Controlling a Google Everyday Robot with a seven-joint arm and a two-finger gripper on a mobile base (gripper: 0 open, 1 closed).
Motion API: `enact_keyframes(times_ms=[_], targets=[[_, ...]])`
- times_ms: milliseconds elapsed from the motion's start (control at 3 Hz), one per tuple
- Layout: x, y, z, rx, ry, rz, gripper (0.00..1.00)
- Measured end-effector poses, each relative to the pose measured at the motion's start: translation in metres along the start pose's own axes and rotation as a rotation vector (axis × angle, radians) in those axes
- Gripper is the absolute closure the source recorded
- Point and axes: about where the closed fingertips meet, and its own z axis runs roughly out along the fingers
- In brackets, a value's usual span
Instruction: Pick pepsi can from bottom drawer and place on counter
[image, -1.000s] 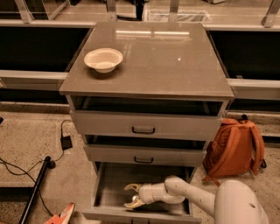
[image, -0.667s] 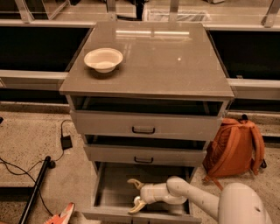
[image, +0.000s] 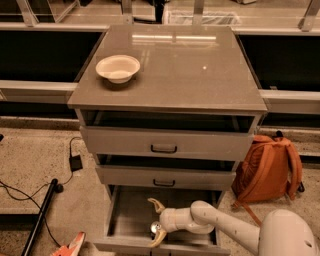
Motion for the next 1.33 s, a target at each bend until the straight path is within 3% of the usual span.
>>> enact_keyframes(times_ms=[333, 667, 1333], targets=[[0.004, -0.001, -0.001, 0.005, 0.02, 0.026, 0.02], [0.016, -0.001, -0.005, 0.009, 0.025, 0.071, 0.15], [0.046, 0.002, -0.006, -0.015, 0.014, 0.165, 0.2]])
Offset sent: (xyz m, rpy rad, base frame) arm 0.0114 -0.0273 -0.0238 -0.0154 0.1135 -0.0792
